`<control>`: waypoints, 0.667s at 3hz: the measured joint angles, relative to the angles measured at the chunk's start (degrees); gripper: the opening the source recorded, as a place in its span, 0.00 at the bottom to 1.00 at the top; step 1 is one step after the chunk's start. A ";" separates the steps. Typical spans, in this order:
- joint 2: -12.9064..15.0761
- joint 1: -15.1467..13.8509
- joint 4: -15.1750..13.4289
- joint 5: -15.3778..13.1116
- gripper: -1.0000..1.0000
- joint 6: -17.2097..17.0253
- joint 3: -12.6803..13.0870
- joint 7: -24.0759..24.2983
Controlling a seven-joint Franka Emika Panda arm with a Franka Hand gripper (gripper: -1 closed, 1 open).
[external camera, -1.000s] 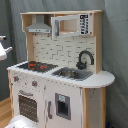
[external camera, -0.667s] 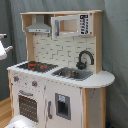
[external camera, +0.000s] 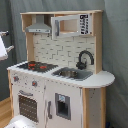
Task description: Play with the kitchen
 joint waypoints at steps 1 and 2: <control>0.00 0.00 0.00 -1.78 1.00 -2.75 -0.03 4.74; 0.04 -0.02 0.00 -3.73 1.00 -6.09 -0.22 10.54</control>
